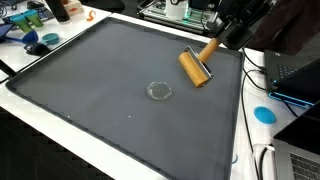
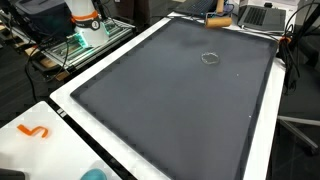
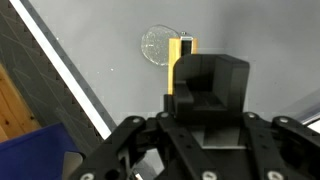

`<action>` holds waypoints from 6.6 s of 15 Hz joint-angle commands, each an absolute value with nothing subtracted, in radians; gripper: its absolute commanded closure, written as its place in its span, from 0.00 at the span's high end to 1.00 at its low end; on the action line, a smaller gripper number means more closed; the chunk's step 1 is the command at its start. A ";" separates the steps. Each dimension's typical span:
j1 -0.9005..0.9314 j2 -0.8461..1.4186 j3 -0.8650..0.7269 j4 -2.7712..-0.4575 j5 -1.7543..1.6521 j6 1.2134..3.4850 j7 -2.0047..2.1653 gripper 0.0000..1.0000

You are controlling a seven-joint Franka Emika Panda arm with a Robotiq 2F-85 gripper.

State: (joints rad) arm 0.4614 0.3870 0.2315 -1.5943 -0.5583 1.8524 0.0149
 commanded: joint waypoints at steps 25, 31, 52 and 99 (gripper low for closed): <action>0.255 0.414 0.198 -1.405 -0.263 1.888 -0.214 0.23; 0.189 0.425 0.174 -1.383 -0.150 1.894 -0.207 0.23; 0.023 0.280 0.092 -1.667 0.158 2.012 -0.125 0.23; 0.049 -0.071 0.073 -2.254 0.290 2.323 -0.037 0.23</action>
State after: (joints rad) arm 0.0342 -0.0296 0.0773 -2.2123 0.2787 2.2973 -0.0419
